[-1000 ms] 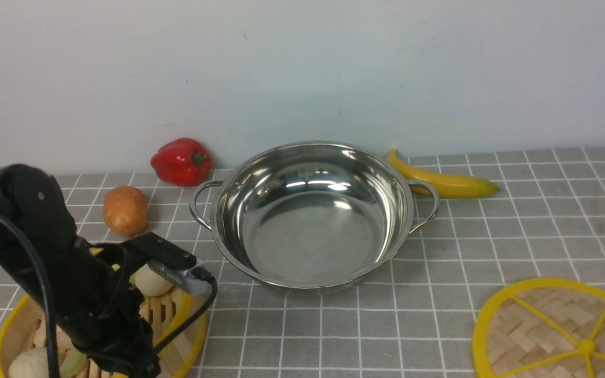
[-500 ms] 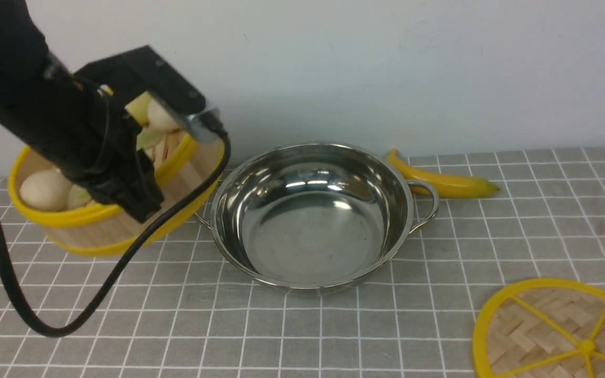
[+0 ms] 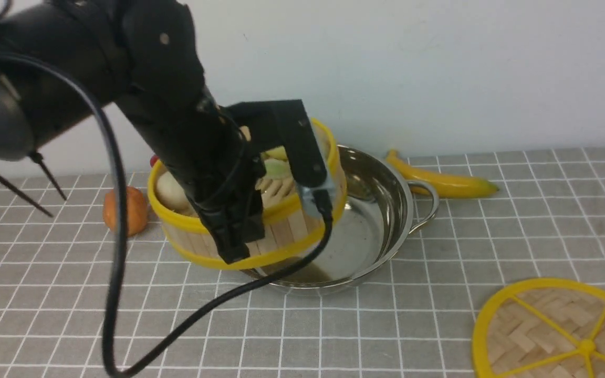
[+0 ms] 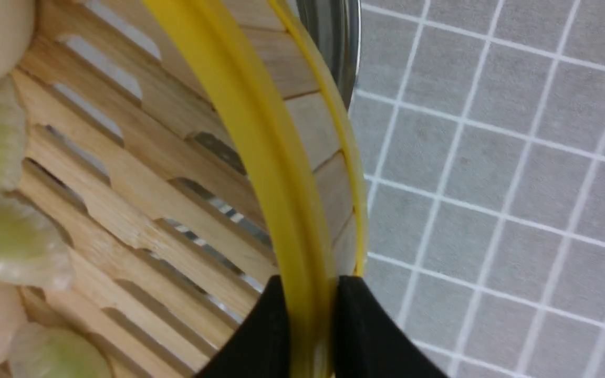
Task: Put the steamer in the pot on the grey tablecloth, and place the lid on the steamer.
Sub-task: 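Place the bamboo steamer basket with dumplings into the steel pot with the left gripper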
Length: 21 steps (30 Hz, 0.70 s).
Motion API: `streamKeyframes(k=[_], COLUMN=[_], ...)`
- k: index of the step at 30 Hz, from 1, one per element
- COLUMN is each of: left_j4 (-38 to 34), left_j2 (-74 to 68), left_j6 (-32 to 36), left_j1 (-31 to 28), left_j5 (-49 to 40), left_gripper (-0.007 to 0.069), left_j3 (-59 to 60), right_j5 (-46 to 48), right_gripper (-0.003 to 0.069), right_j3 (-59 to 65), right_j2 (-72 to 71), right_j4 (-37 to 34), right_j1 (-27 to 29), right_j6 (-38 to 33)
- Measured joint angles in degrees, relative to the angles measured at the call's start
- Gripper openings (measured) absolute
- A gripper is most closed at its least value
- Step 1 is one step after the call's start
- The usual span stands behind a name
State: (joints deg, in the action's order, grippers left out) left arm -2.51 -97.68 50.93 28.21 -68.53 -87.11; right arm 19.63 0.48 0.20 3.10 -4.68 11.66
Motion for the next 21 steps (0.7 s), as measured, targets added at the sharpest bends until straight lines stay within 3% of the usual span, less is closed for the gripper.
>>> streamKeyframes(k=[11, 21], left_j4=[1.7, 3.54], left_j2=[-6.64, -11.45], left_j6=[4.83, 4.99], left_j1=[3.57, 3.7], left_j5=[10.07, 15.58], left_gripper=[0.0082, 0.0082], left_j3=[0.0, 0.0], right_j5=[0.0, 0.0], right_gripper=[0.0243, 0.0243], right_j3=[0.0, 0.0], right_j2=[0.0, 0.0], right_j4=[0.0, 0.0], right_j1=[0.0, 0.0], right_j6=[0.0, 0.0])
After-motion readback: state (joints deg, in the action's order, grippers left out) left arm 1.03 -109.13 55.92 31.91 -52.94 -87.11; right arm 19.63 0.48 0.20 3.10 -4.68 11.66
